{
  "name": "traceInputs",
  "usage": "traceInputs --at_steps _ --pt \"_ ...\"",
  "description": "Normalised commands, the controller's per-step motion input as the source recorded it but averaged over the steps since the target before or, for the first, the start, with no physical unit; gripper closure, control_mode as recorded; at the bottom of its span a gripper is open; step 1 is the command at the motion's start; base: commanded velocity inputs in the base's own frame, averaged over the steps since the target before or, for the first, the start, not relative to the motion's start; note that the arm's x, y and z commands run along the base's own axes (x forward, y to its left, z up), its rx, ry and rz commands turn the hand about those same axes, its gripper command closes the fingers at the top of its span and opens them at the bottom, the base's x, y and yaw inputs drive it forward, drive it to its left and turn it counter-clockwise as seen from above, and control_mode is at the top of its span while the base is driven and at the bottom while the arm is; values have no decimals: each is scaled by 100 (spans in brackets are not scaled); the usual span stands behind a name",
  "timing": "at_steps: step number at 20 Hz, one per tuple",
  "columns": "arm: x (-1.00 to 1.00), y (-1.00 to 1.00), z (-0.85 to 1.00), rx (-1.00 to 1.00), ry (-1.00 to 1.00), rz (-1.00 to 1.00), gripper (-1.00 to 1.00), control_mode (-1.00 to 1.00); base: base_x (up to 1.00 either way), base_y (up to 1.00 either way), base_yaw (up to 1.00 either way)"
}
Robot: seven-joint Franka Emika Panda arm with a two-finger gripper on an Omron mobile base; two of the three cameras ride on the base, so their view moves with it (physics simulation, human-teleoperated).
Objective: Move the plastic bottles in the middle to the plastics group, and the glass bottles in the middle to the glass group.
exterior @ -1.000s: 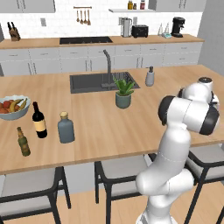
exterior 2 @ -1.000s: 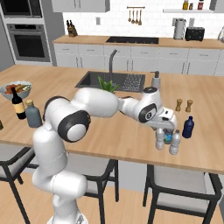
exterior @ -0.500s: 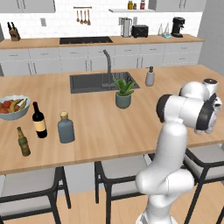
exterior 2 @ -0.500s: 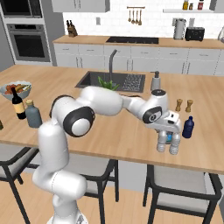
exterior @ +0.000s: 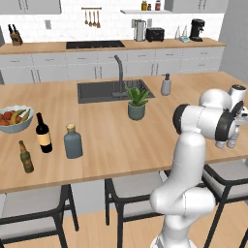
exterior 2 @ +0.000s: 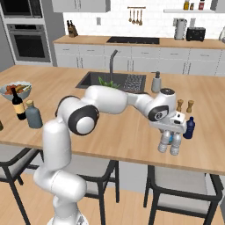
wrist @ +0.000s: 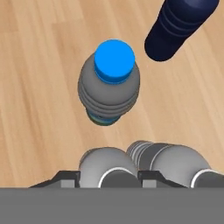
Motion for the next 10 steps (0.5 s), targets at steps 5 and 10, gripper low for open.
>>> traceInputs --at_steps 5,10 --pt "0 21 -2 0 0 0 -100 -100 0 0 0" --pt "-4 14 16 0 -5 2 -100 -100 0 0 0"
